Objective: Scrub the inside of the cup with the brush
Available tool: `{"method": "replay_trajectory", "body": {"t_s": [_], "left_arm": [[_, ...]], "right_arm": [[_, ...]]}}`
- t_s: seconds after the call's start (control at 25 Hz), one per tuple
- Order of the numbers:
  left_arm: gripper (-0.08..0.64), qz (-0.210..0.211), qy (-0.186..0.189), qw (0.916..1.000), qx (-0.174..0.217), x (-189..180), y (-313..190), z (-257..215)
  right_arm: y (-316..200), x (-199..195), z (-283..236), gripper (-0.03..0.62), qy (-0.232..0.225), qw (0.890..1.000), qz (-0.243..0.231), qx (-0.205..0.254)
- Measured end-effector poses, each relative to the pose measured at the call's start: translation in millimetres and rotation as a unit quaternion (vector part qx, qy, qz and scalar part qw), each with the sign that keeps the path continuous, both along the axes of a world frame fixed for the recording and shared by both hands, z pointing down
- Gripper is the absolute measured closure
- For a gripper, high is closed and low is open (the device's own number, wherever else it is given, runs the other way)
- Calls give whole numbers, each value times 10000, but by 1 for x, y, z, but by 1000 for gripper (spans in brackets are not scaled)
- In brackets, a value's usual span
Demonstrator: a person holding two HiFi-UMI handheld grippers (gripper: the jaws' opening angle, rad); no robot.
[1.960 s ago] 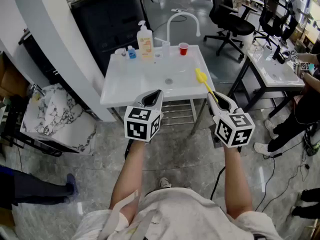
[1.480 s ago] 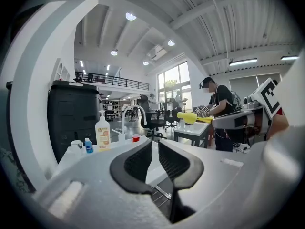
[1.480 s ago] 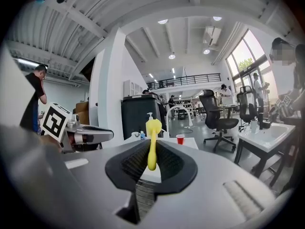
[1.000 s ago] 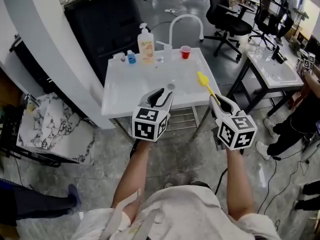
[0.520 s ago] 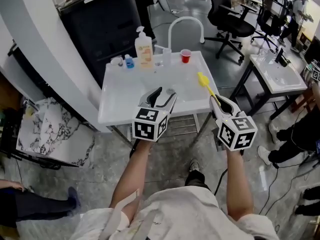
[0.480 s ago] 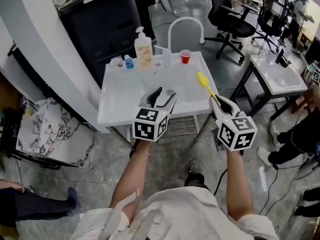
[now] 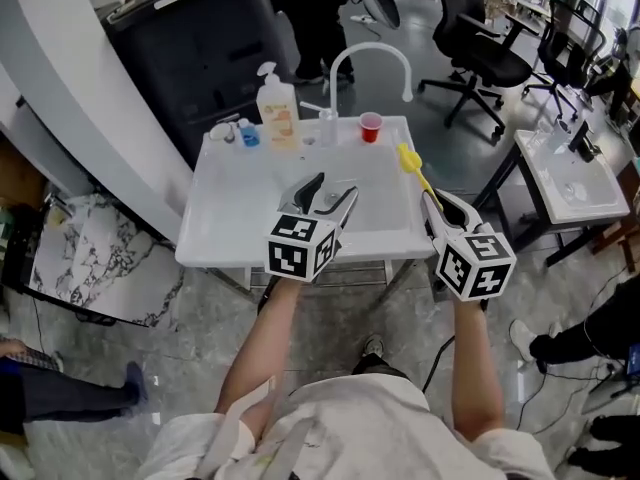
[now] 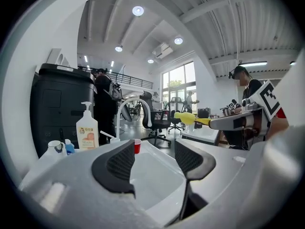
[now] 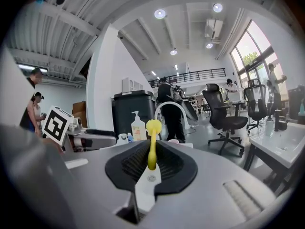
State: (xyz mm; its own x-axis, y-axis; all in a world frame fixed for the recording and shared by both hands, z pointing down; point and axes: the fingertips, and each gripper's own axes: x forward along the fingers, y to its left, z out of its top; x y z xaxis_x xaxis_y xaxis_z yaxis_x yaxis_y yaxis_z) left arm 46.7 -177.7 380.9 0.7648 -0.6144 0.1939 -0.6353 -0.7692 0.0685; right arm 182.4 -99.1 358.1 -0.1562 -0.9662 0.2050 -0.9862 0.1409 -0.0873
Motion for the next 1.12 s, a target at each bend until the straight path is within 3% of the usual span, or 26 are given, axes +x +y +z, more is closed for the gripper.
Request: {"method": "replay_trajectory", "body": {"t_s": [0.56, 1.12], "left_arm": [[291, -652, -37, 9979, -16, 53, -56, -5], [278, -637, -137, 9978, 153, 81, -102, 0]], "right_arm": [[-71, 65, 0, 555, -152, 9980, -608, -41], [-115, 88, 8, 555, -103, 9975, -698, -14]]}}
